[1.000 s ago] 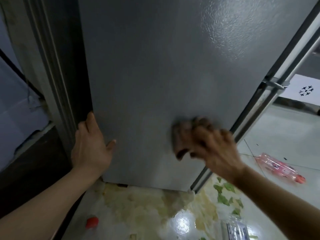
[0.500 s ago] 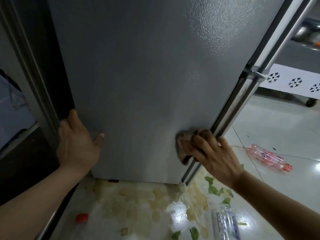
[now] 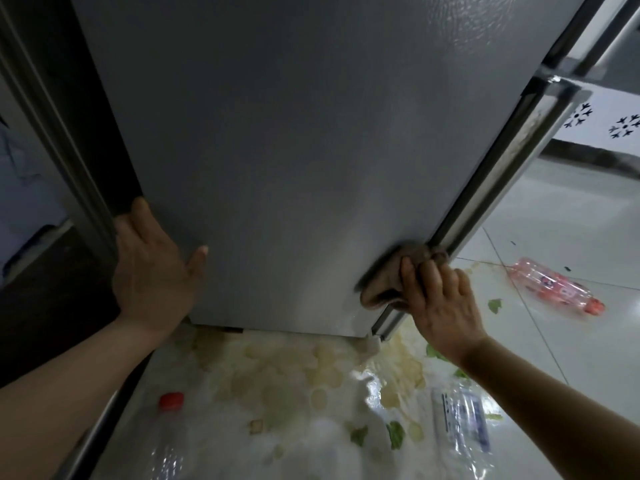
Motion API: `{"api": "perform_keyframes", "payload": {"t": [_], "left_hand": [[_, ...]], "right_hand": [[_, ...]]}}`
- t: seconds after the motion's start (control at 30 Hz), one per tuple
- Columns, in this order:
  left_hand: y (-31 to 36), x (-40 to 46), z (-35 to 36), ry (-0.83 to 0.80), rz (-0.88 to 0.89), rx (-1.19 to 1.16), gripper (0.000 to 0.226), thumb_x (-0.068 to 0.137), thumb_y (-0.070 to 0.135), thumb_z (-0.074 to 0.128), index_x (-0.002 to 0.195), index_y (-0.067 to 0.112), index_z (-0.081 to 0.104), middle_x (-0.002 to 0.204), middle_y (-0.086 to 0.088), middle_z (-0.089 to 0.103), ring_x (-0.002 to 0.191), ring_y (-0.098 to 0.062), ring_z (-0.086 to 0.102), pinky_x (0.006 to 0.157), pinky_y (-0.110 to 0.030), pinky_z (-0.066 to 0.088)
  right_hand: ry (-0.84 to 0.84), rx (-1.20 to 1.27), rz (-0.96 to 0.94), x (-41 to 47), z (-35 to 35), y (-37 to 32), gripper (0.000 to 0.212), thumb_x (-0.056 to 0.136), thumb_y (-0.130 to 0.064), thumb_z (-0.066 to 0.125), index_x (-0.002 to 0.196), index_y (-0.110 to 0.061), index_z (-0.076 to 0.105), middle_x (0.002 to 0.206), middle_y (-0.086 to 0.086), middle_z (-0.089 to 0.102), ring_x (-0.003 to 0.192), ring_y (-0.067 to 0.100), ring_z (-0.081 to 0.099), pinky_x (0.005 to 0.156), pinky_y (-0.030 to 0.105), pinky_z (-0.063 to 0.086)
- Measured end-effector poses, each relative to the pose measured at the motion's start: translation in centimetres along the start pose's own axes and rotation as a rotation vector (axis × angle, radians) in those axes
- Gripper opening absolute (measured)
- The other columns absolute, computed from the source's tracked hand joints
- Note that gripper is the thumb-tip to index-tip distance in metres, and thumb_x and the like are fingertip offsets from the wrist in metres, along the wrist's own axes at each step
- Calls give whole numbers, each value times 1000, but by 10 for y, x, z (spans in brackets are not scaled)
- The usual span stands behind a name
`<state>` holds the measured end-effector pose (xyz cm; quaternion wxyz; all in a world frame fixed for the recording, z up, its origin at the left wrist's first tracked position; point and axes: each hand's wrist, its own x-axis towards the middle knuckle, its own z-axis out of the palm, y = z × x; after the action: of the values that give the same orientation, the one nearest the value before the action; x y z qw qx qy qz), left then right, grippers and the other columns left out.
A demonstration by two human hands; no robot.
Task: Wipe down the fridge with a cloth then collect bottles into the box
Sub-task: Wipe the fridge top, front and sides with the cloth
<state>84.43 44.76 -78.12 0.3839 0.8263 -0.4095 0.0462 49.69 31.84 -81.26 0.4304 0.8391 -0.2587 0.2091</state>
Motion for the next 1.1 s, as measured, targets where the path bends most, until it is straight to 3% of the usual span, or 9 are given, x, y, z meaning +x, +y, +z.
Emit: {"api": "perform_keyframes", "payload": {"t": [0.1, 0.17, 0.33, 0.5, 0.6, 0.7, 0.8, 1.03, 1.1], "left_hand": [[0, 0, -1, -6, 1, -3, 86, 79, 29, 70, 141, 2, 17, 135, -26, 30, 122, -40, 38, 95, -51, 40], [0, 2, -3, -18, 11, -15, 85, 79, 27, 70, 141, 1, 18, 134, -26, 30, 122, -40, 38, 96, -51, 40], [-11, -4, -5, -98, -7, -18, 83, 81, 25, 68, 144, 11, 15, 135, -21, 30, 119, -39, 41, 91, -52, 42], [-23, -6, 8, -176, -20, -9, 79, 82, 25, 67, 141, 9, 18, 135, -22, 34, 120, -38, 41, 92, -50, 43], [-21, -4, 10, -165, -38, 0, 70, 82, 23, 67, 135, 4, 24, 131, -25, 36, 113, -41, 45, 84, -51, 45], [-19, -6, 8, -144, -43, 23, 67, 82, 23, 68, 131, 3, 27, 129, -25, 38, 110, -43, 48, 82, -51, 46], [-18, -4, 5, -162, -49, 4, 64, 82, 21, 67, 129, 3, 28, 129, -24, 38, 110, -42, 48, 84, -51, 46], [-38, -6, -5, -276, -3, -205, 78, 83, 19, 66, 142, 34, 18, 137, -5, 39, 106, -24, 55, 88, -49, 51], [-40, -6, -9, -306, 13, -246, 80, 84, 16, 65, 144, 37, 17, 134, -2, 42, 104, -19, 56, 89, -47, 52]], "right_hand": [[-241, 2, -152, -21, 4, -20, 80, 66, -15, 77, 132, 2, 36, 116, 24, 42, 102, 42, 43, 77, 44, 37], [-258, 23, -152, -16, -2, -20, 78, 59, -12, 82, 125, -1, 42, 115, 22, 43, 100, 38, 44, 77, 43, 38], [64, 115, 141, 33, -31, 14, 57, 78, -22, 70, 125, -6, 41, 114, 15, 39, 92, 30, 40, 74, 38, 29], [205, 217, 274, 35, -8, -7, 67, 90, -41, 58, 138, -8, 24, 122, 16, 31, 109, 36, 36, 87, 45, 33], [172, 175, 117, 18, 11, -17, 63, 89, -22, 60, 141, -8, 26, 121, 18, 33, 107, 39, 40, 85, 48, 36], [25, 50, -334, 4, 19, -30, 61, 81, -1, 48, 140, -11, 36, 127, 16, 39, 107, 37, 42, 82, 46, 39], [-105, -5, -531, 8, 15, -47, 66, 81, 0, 44, 145, -12, 31, 132, 13, 38, 111, 32, 41, 85, 43, 37], [266, 149, -43, 93, -13, -39, 58, 88, -35, 62, 136, -12, 40, 127, 15, 35, 107, 31, 40, 83, 40, 34], [292, 184, 44, 96, -9, -57, 58, 87, -33, 66, 135, -12, 42, 128, 16, 36, 108, 33, 40, 83, 43, 35]]}}
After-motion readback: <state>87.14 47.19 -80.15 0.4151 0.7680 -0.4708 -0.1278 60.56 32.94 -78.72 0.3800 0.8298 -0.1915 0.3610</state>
